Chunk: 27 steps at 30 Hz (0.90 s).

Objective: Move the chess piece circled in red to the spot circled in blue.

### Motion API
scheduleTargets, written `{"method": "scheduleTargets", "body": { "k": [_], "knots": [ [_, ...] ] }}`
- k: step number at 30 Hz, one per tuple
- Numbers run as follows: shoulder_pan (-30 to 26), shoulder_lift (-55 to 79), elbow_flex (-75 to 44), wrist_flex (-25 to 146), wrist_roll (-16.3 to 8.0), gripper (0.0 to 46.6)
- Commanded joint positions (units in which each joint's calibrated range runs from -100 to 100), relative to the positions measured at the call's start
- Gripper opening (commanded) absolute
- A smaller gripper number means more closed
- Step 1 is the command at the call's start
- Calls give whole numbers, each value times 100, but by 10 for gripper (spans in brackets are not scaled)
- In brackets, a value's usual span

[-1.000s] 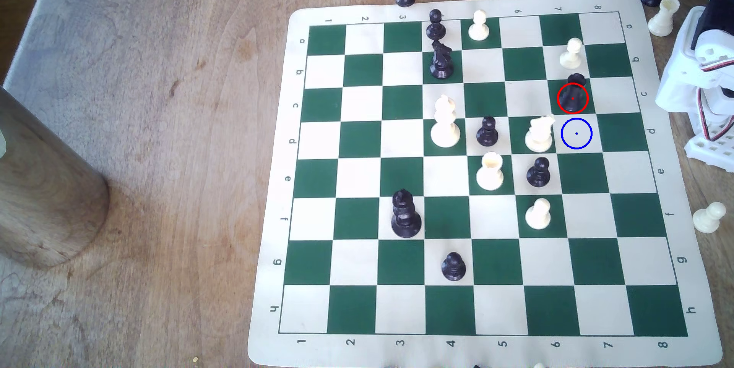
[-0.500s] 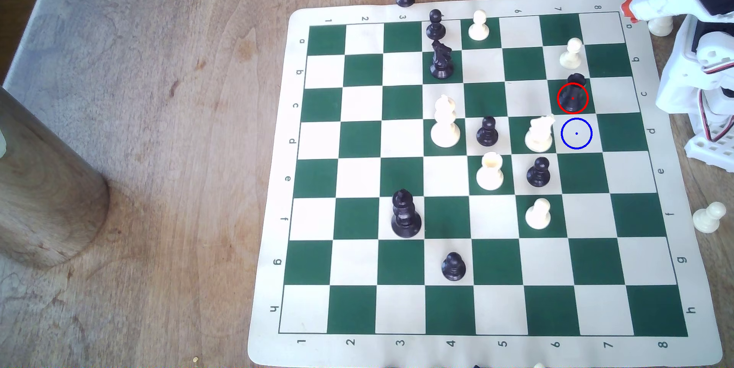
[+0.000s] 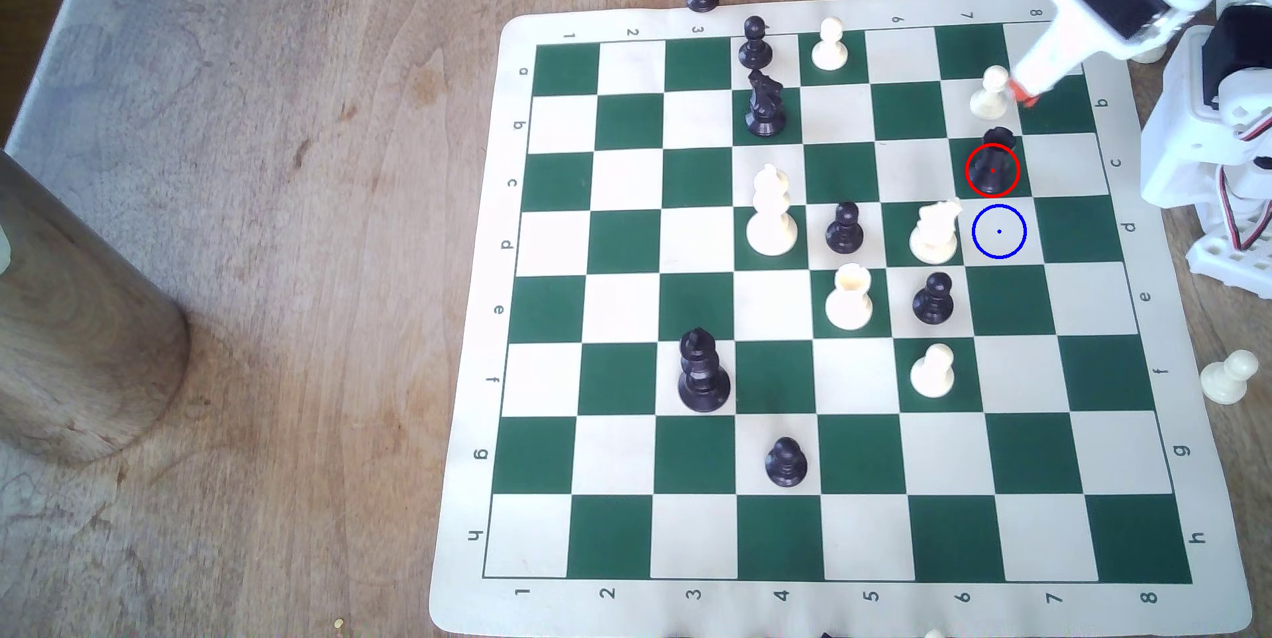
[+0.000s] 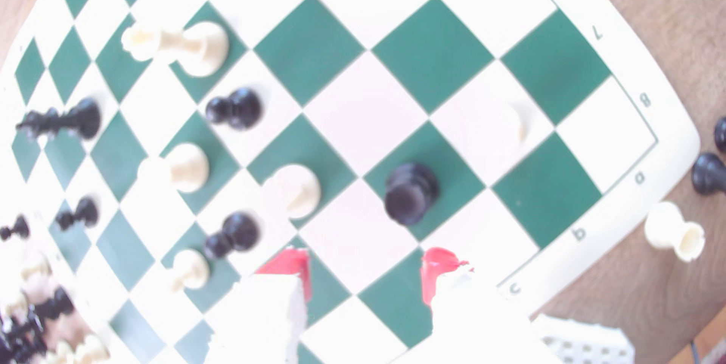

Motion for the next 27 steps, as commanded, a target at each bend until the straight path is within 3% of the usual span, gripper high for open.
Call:
{"method": "scheduleTargets", "body": {
  "k": [1,4,9,13,18,27],
  "knots": [
    [8,251,-51,-244,-34,239],
    [118,506,-51,-309,15,244],
    [165,1279,230,-711,10,208],
    [188,1491,647,-1177,-5,213],
    [126,1763,701,-1489,-68,185],
    [259,1992,928,-1743,24,194]
  ]
}}
